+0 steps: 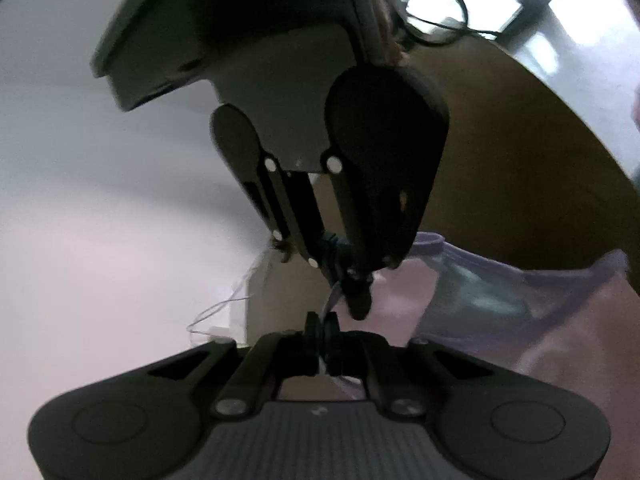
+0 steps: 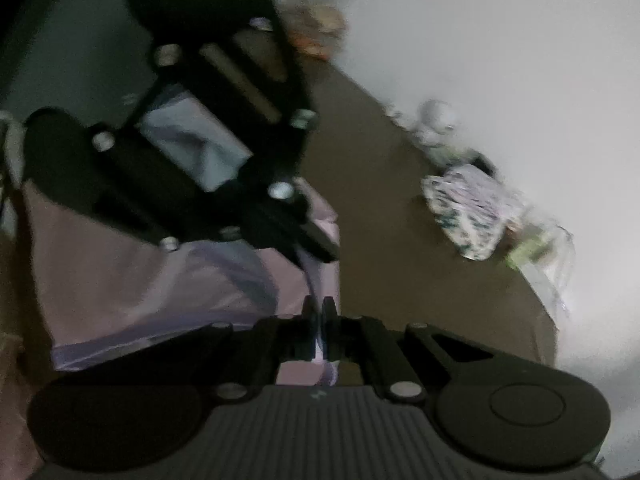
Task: Fold clothes
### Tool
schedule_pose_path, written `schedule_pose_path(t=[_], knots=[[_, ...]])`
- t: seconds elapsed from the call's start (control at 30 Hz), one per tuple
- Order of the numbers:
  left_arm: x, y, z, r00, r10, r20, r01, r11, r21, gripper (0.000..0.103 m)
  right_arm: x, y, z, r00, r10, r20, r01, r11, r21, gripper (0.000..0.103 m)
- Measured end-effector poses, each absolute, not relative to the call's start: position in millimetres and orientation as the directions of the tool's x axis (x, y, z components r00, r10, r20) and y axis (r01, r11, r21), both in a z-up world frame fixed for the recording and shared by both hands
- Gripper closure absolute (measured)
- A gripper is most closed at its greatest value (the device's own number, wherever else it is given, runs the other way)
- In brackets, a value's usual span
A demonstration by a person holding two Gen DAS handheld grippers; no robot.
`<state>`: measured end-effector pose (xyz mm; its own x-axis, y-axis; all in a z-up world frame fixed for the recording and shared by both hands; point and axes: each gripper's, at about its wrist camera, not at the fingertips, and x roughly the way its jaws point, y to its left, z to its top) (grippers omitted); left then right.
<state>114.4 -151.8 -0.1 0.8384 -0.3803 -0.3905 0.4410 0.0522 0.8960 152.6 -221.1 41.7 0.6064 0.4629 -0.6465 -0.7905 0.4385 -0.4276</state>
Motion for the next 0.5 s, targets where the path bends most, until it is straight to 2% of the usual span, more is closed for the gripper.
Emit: schedule_pose_path(t=[0.07,0.1,0.17,0.2,0.23,0.27,0.37,0.5], knots=[[122.9,-153.1,6.1,0.858,-0.35,-0.376,0.448,0.152,0.881,0.069,174.9,-234.2,47.0,0.636,0.449,-0.627,-0.75,0.552,-0.365,0.101],[128.5,-151.4,9.4,0.869,-0.33,-0.369,0.452,0.224,0.863,0.047,186.7,-241.0,49.1,0.65,0.439,-0.62,-0.724,0.605,-0.33,0.101],[139.4,-141.0,15.8,0.848,-0.32,-0.422,0.522,0.369,0.769,0.046,213.1,-261.4,45.0,0.653,0.421,-0.63,-0.677,0.696,-0.237,0.101],[144.8,-135.6,19.1,0.834,-0.319,-0.449,0.55,0.438,0.711,0.052,226.0,-272.0,41.0,0.649,0.415,-0.638,-0.654,0.733,-0.189,0.101],[149.4,-129.5,15.7,0.817,-0.312,-0.485,0.577,0.471,0.667,0.064,239.5,-279.8,34.7,0.641,0.41,-0.649,-0.636,0.757,-0.15,0.101],[153.9,-123.3,12.0,0.796,-0.306,-0.521,0.601,0.501,0.623,0.068,252.0,-286.9,28.1,0.634,0.404,-0.659,-0.617,0.778,-0.117,0.101],[159.2,-110.1,-2.0,0.761,-0.281,-0.585,0.623,0.568,0.537,0.073,281.4,-301.0,6.7,0.631,0.376,-0.678,-0.567,0.82,-0.074,0.101],[156.6,-101.3,-13.9,0.71,-0.284,-0.644,0.635,0.653,0.413,0.073,303.6,-318.8,-10.4,0.626,0.381,-0.681,-0.514,0.858,0.008,0.101]])
